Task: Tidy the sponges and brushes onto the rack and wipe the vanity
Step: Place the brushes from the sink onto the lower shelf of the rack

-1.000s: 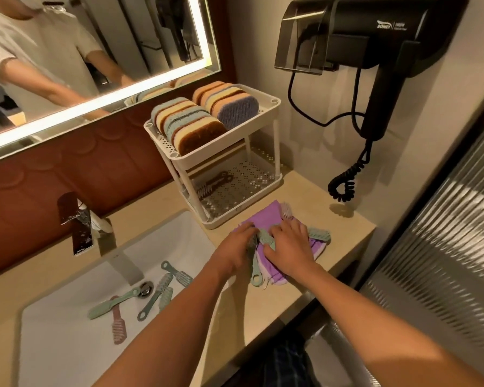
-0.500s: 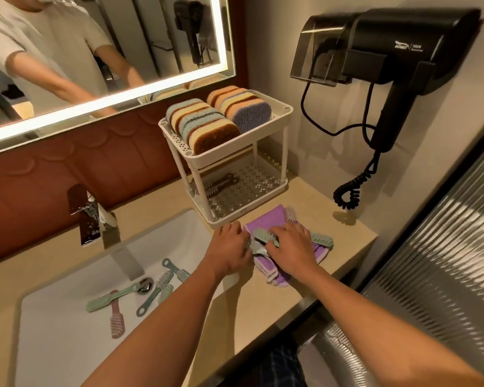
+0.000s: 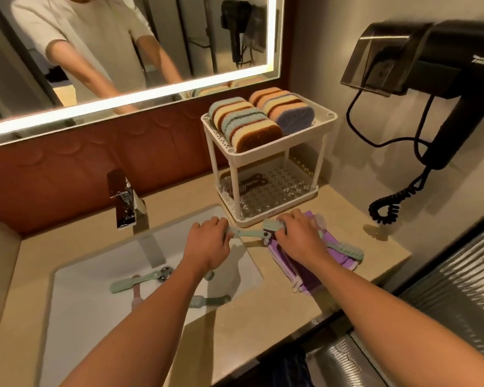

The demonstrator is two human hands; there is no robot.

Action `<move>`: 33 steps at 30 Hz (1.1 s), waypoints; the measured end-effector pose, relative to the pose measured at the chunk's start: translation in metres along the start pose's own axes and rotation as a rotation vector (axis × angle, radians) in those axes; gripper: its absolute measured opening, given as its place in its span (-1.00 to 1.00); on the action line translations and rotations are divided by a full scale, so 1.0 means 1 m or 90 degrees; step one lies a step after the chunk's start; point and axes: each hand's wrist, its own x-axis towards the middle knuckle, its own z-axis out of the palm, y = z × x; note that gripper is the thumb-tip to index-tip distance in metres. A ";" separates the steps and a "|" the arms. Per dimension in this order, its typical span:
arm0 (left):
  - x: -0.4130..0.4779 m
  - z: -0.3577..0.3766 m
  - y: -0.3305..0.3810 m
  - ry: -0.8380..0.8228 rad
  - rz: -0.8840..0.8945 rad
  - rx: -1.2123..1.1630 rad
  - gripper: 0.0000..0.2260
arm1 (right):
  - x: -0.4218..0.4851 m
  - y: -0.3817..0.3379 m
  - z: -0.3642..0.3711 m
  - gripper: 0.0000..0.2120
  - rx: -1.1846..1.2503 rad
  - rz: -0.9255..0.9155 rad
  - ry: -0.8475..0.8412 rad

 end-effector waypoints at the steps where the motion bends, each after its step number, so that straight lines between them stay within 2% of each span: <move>1: -0.001 -0.002 -0.005 0.002 -0.027 -0.008 -0.79 | 0.004 -0.004 0.001 -0.66 -0.025 -0.014 0.005; 6: 0.001 -0.017 -0.030 0.019 -0.167 -0.053 -0.84 | 0.026 -0.030 0.009 -0.65 -0.027 -0.062 0.016; 15: 0.018 -0.016 -0.067 0.040 -0.284 -0.056 -0.79 | 0.061 -0.045 0.021 -0.66 -0.036 -0.069 0.037; 25: 0.071 0.000 -0.056 0.073 -0.171 -0.096 -0.74 | 0.101 -0.045 0.035 -0.72 -0.057 -0.034 0.017; 30: 0.100 0.017 -0.046 0.030 -0.113 -0.069 -0.65 | 0.113 -0.038 0.045 -0.77 -0.087 -0.023 0.011; 33: 0.112 0.029 -0.038 0.024 -0.078 -0.058 -0.69 | 0.121 -0.033 0.050 -0.78 -0.094 -0.003 -0.013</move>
